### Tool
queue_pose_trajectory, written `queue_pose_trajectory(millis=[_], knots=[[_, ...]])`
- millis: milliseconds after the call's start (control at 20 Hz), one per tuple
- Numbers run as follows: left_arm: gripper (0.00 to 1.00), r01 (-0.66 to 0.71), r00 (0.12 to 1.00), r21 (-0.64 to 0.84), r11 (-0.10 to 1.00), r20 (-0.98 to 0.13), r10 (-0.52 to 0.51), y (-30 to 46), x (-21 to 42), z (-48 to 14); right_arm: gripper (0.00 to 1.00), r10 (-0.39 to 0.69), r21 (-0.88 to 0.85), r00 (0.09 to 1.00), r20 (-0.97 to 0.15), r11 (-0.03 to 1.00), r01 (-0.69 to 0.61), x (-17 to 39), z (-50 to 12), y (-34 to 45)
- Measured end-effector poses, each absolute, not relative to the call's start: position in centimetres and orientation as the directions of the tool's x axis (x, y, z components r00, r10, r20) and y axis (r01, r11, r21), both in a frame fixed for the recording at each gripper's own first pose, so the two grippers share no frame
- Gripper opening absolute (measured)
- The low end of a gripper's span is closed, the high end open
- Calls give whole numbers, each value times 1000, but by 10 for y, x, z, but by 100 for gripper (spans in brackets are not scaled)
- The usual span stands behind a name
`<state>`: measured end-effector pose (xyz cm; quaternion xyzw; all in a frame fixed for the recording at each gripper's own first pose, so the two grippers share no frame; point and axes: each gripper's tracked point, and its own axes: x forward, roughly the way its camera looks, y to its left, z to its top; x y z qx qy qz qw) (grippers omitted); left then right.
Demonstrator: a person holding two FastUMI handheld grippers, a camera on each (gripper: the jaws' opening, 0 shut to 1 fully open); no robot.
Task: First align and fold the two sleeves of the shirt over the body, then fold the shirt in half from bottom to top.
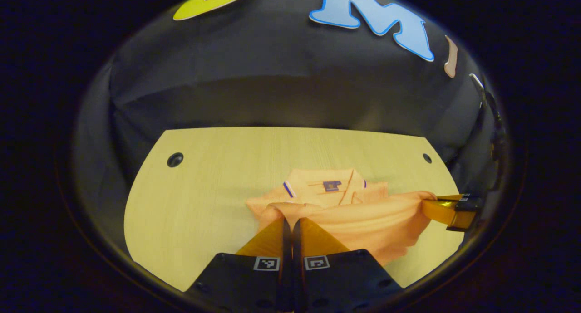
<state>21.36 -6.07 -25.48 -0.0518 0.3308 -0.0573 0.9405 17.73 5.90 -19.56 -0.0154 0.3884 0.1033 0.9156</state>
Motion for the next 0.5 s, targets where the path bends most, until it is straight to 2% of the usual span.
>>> queue_pose_trajectory(millis=[50,500], knots=[[7,68,788,-142,988,-600,-141,-60,227,-252,0,180,56,685,-706,979,-198,190,-193,60],[5,75,870,-112,991,-478,-120,-65,339,-254,0,163,54,795,-584,985,-162,297,-180,79]])
